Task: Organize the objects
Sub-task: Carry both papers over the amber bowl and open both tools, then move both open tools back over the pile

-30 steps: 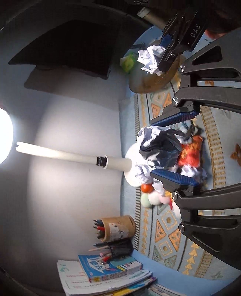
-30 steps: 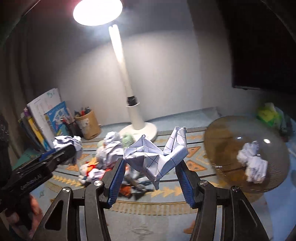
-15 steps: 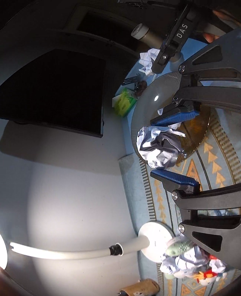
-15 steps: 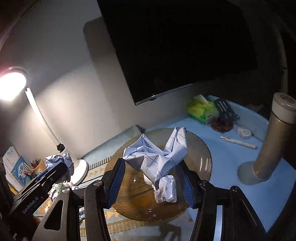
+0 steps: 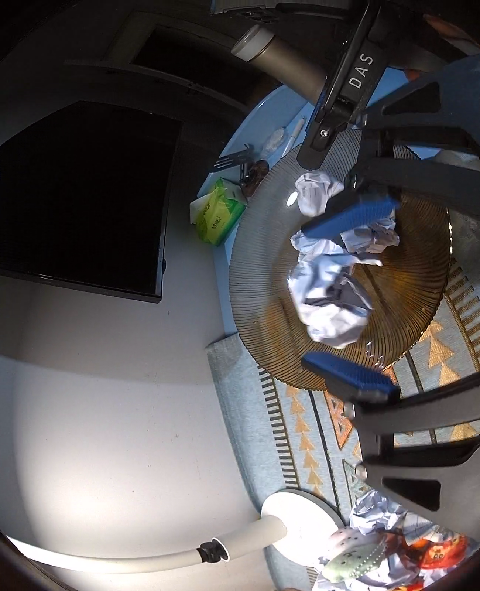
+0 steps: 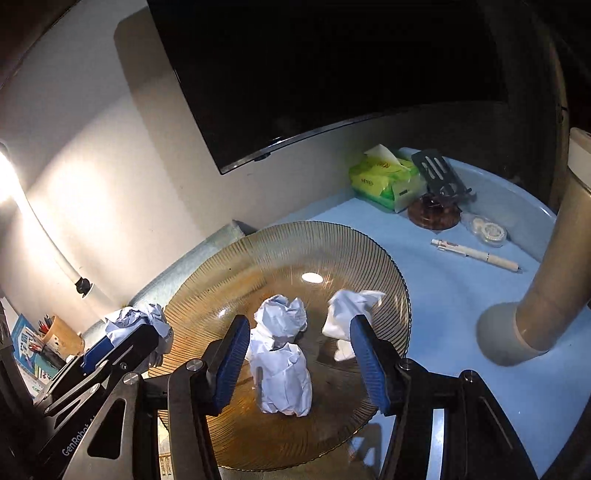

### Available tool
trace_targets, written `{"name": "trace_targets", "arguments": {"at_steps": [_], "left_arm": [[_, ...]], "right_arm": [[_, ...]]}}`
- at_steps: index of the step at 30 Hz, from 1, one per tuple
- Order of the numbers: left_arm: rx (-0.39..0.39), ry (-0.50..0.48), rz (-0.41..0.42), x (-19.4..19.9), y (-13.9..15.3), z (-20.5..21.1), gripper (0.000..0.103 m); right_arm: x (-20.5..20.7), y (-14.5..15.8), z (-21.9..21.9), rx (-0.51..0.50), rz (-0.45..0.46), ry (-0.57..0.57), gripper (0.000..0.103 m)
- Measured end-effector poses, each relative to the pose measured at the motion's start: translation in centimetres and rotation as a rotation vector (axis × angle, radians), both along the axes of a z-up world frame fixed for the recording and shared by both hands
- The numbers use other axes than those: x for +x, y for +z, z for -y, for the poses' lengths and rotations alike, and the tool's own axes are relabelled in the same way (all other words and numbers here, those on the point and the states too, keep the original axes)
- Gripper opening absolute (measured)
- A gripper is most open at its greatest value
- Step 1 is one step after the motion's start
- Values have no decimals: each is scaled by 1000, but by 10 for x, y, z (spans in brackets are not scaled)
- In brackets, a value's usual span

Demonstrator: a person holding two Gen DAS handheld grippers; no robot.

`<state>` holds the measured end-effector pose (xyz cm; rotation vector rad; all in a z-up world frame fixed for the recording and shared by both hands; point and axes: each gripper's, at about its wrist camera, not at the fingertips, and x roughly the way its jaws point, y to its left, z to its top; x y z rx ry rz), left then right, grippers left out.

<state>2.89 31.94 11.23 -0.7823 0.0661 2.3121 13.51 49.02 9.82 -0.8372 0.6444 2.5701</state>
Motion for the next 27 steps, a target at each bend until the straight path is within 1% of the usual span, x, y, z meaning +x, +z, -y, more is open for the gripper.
{"name": "trace_targets", "arguments": {"at_steps": [1, 2, 8, 11, 13, 15, 17, 19, 22, 25, 27], "left_arm": [[7, 6, -3, 1, 0, 3, 95], [21, 9, -11, 3, 2, 6, 97], [24, 16, -8, 8, 11, 27, 97], [27, 44, -19, 15, 18, 51, 97], [27, 82, -37, 21, 22, 72, 97], [28, 139, -46, 26, 26, 99, 97], [35, 222, -52, 29, 29, 129, 101], [41, 308, -64, 32, 31, 163, 102], [14, 433, -93, 39, 30, 213, 102], [-12, 558, -101, 44, 18, 266, 102], [-51, 626, -89, 42, 2, 296, 102]], "right_arm": [[0, -1, -2, -13, 0, 2, 56], [1, -2, -3, -23, -3, 3, 58], [6, 2, 2, -30, -22, 16, 65], [8, 9, 14, -21, -43, 44, 71], [8, 14, 26, -12, -55, 69, 71], [8, 18, 41, 2, -70, 101, 71], [6, 21, 58, 10, -80, 131, 72], [4, 22, 74, -5, -93, 175, 74], [-2, 19, 106, -15, -99, 245, 75], [-13, 10, 147, -1, -86, 337, 75], [-21, 2, 174, 3, -85, 399, 75]]}}
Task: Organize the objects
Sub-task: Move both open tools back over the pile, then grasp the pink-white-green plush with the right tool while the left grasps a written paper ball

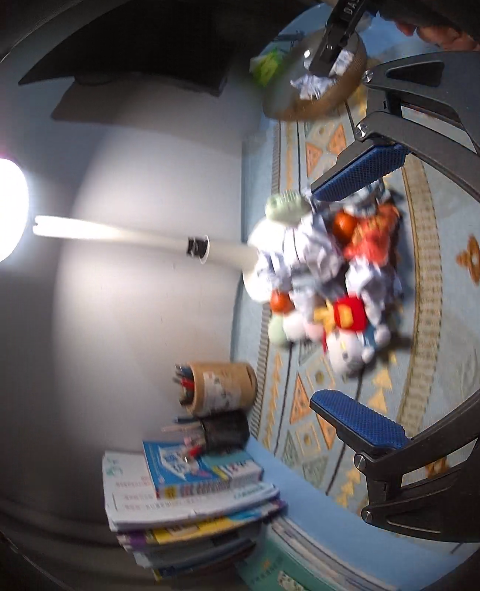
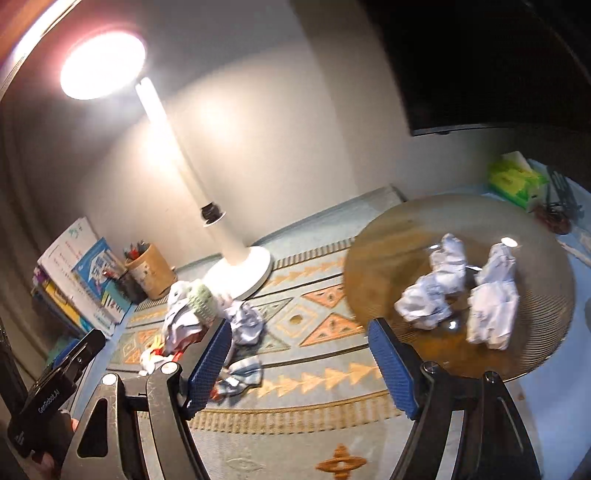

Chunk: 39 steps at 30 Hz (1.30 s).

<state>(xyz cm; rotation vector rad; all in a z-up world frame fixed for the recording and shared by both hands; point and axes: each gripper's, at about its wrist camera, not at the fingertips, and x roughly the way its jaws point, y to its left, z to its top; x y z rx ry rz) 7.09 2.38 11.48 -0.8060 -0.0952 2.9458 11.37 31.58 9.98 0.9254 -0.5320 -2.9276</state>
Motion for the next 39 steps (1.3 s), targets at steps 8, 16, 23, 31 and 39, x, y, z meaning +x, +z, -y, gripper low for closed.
{"name": "trace_targets", "arguments": {"at_steps": [8, 16, 23, 31, 39], "left_arm": [[63, 13, 144, -17, -65, 61, 102], [-66, -38, 140, -8, -73, 32, 102], [-58, -44, 131, -8, -69, 33, 102], [-11, -214, 73, -38, -21, -5, 102], [-83, -349, 163, -90, -34, -51, 74]], "right_arm": [[-23, -50, 73, 34, 36, 138, 75], [-35, -75, 85, 71, 111, 149, 76], [-35, -75, 82, 77, 116, 133, 76], [-62, -42, 77, -25, 113, 178, 64], [-136, -13, 81, -34, 118, 222, 64]]}}
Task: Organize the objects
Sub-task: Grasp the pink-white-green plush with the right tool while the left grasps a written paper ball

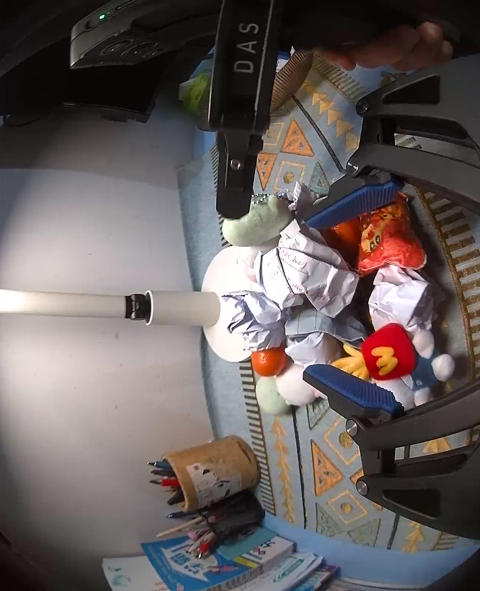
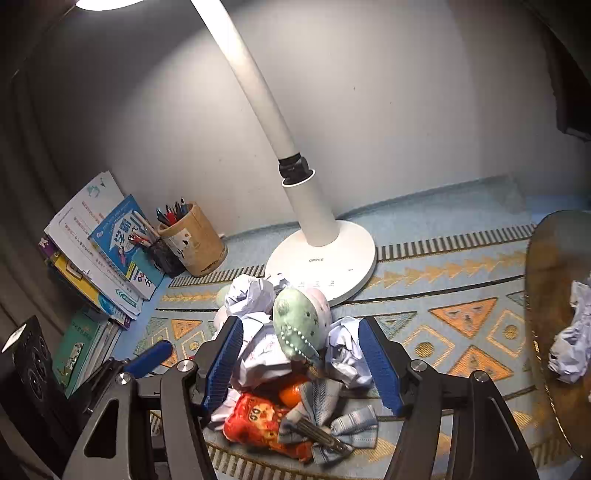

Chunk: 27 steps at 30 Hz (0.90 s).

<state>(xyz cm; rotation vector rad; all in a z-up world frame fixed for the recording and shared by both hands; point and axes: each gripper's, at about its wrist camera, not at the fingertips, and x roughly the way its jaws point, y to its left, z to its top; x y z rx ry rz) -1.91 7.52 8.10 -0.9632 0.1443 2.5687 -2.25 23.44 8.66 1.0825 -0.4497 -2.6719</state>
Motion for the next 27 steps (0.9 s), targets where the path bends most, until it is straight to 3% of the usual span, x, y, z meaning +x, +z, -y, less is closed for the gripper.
{"name": "trace_targets", "arguments": {"at_steps": [2, 4, 6, 8, 9, 10, 13, 21, 24, 27], "left_arm": [[-4, -46, 33, -8, -6, -9, 74], [-28, -58, 46, -14, -13, -18, 75], [-47, -48, 56, -20, -19, -24, 75], [-45, -49, 49, -22, -21, -27, 74], [-45, -55, 45, -23, -20, -28, 70], [-46, -61, 33, -22, -19, -29, 56], [-5, -77, 45, -24, -14, -26, 49], [164, -82, -46, 18, 33, 7, 49], [185, -78, -70, 42, 45, 16, 49], [198, -77, -79, 64, 48, 21, 49]], "right_arm": [[-16, -9, 6, -9, 35, 23, 62], [-28, -18, 10, 15, 55, 32, 54], [-37, -26, 11, 7, 77, 46, 38], [-44, -34, 6, -36, 94, 63, 31], [-44, -36, 3, -53, 95, 62, 31], [-43, -35, 0, -59, 88, 58, 30], [-38, -30, -6, -80, 46, 57, 29], [23, 20, -41, -166, -129, -9, 29], [59, 23, -55, -188, -121, -62, 29], [94, 5, -74, -293, -65, -112, 29]]}}
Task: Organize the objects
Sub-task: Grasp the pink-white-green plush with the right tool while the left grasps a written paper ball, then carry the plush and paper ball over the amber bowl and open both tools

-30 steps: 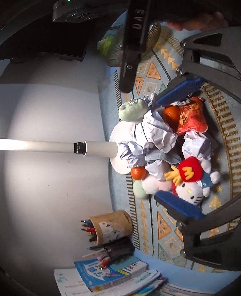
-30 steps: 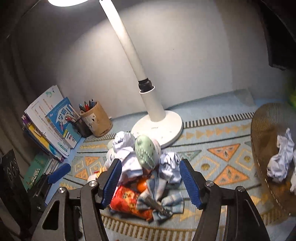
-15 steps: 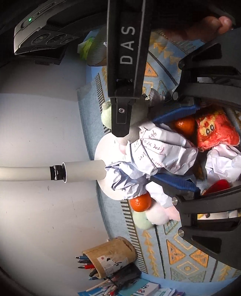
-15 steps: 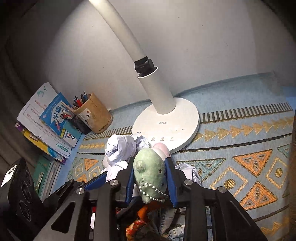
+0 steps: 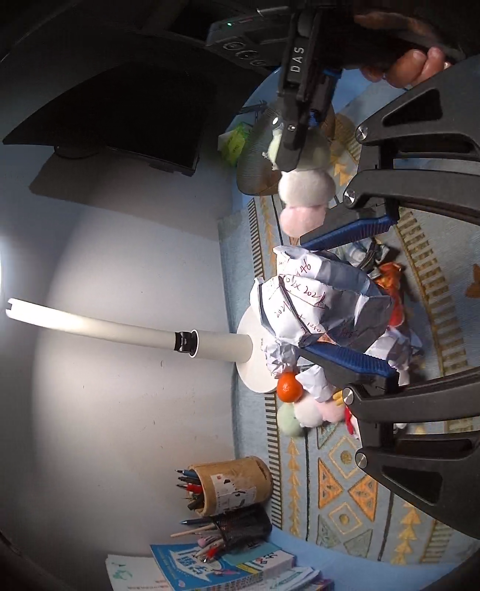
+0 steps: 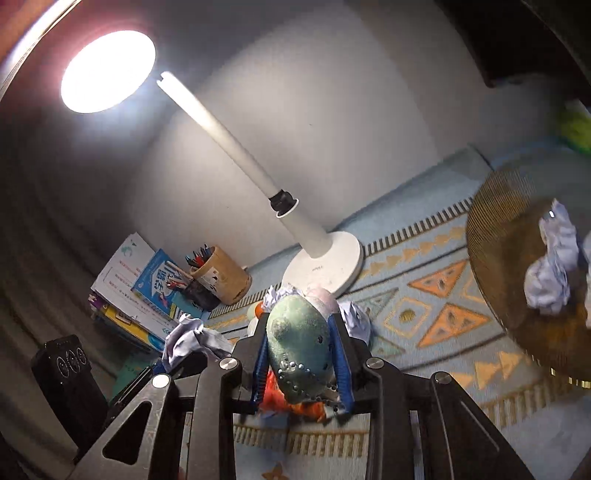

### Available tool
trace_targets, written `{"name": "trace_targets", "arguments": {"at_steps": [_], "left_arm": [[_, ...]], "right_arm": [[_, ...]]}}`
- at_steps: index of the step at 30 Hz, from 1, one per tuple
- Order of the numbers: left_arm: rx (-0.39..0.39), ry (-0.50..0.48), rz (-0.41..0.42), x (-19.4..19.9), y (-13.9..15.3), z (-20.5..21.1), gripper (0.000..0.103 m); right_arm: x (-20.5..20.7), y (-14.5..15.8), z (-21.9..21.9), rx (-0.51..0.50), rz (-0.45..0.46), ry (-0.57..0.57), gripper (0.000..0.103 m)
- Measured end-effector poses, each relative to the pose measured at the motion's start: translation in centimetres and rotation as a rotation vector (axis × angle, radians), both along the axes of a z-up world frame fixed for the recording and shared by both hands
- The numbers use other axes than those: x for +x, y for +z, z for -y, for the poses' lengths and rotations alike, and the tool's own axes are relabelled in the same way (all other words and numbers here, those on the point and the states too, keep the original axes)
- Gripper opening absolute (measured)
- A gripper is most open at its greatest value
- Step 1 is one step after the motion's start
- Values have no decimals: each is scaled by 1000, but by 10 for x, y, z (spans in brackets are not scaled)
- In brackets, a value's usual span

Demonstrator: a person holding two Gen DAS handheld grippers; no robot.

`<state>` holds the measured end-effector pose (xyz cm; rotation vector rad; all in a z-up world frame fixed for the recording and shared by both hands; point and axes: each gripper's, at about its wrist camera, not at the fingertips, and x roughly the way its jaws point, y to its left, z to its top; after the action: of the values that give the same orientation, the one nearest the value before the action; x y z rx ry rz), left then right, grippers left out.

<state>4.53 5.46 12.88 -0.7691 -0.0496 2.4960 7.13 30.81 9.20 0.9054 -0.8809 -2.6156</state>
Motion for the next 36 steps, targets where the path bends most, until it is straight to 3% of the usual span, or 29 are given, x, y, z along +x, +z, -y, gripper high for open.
{"name": "trace_targets", "arguments": {"at_steps": [4, 7, 10, 12, 14, 21, 24, 27, 31, 36], "left_arm": [[-25, 4, -1, 22, -6, -4, 49], [-39, -1, 13, 35, -12, -5, 49], [-40, -4, 28, 43, -19, -3, 49], [-42, -3, 40, 44, -24, -3, 49], [-37, -10, 58, 44, -29, -6, 49], [-80, -35, 80, 50, -41, -27, 49], [-95, -49, 82, 52, -43, -34, 49], [-109, -58, 89, 51, -46, -41, 49], [-120, -65, 98, 49, -49, -48, 49], [-124, -66, 92, 44, -46, -56, 49]], "right_arm": [[34, -34, -17, -51, 97, -86, 30], [51, -58, -23, -74, 177, -88, 31], [74, -74, -27, -27, 247, -78, 33], [88, -82, -32, 13, 290, -67, 58], [100, -86, -37, 49, 306, -66, 67], [91, -73, -7, 360, 243, 35, 67], [79, -81, 9, 500, 243, 4, 67], [68, -88, 18, 564, 240, -2, 66], [59, -95, 25, 596, 254, 21, 51], [60, -90, 32, 622, 221, 40, 47]]}}
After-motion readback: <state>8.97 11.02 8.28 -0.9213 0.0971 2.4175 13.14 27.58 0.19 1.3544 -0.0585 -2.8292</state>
